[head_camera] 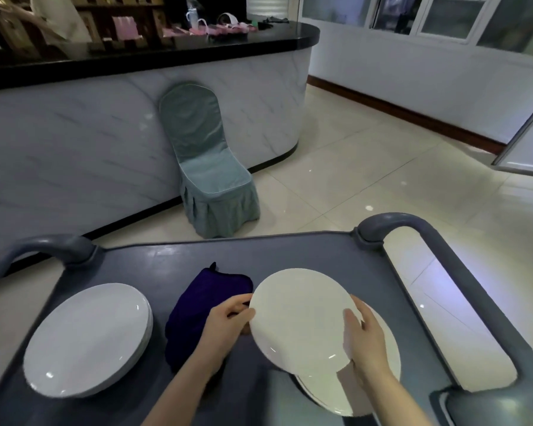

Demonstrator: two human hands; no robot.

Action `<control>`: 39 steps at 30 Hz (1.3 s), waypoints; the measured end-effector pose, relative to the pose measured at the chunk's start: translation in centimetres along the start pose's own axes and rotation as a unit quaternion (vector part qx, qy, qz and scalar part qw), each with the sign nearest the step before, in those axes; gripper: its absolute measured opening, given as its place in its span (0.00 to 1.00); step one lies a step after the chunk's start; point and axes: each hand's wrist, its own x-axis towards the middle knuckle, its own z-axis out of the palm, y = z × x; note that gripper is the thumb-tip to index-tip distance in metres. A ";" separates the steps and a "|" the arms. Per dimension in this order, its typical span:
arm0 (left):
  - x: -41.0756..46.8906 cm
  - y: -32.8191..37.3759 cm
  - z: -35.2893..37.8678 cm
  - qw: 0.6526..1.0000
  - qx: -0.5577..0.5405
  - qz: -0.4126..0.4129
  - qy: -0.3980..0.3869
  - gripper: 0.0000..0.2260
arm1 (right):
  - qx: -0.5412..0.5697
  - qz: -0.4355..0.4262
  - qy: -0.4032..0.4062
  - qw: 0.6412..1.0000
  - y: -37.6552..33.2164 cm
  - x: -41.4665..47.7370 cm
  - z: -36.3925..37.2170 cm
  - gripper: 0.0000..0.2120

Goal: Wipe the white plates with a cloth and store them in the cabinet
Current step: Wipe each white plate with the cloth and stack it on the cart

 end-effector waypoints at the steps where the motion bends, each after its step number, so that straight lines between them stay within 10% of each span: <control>1: 0.3 -0.1 -0.6 1.000 0.008 -0.001 -0.009 0.14 | 0.006 -0.001 0.010 1.000 0.0 0.1 0.4 0.16; 7: 3.5 -2.4 -3.4 0.977 0.197 0.051 0.063 0.12 | 0.029 0.029 0.034 0.999 -0.3 0.8 1.7 0.15; 14: 6.2 -6.0 -4.5 0.822 0.556 0.125 -0.013 0.15 | 0.022 0.047 0.056 0.997 0.1 1.3 2.5 0.10; 17: 6.4 -6.5 -5.1 0.857 0.495 0.142 0.017 0.06 | 0.005 0.064 0.053 0.997 0.6 1.5 3.0 0.08; 21: 5.9 -4.2 -6.2 0.985 0.151 0.024 0.082 0.04 | -0.008 0.066 0.047 0.997 0.4 1.3 3.8 0.09; 28: 2.1 2.0 -6.7 0.995 -0.069 0.075 -0.020 0.07 | -0.036 0.035 0.003 0.999 -0.2 1.0 5.9 0.10; 32: -0.5 3.0 -5.5 0.962 0.102 0.058 -0.247 0.08 | 0.021 0.053 -0.006 0.998 -0.9 1.0 7.3 0.08; 36: -0.4 2.0 -5.2 0.920 0.337 0.197 0.040 0.11 | 0.060 0.052 -0.026 0.996 -1.8 0.6 7.7 0.09; 39: -0.3 0.9 -3.9 0.848 0.489 0.202 -0.011 0.29 | 0.077 0.043 -0.031 0.996 -2.2 0.1 8.0 0.08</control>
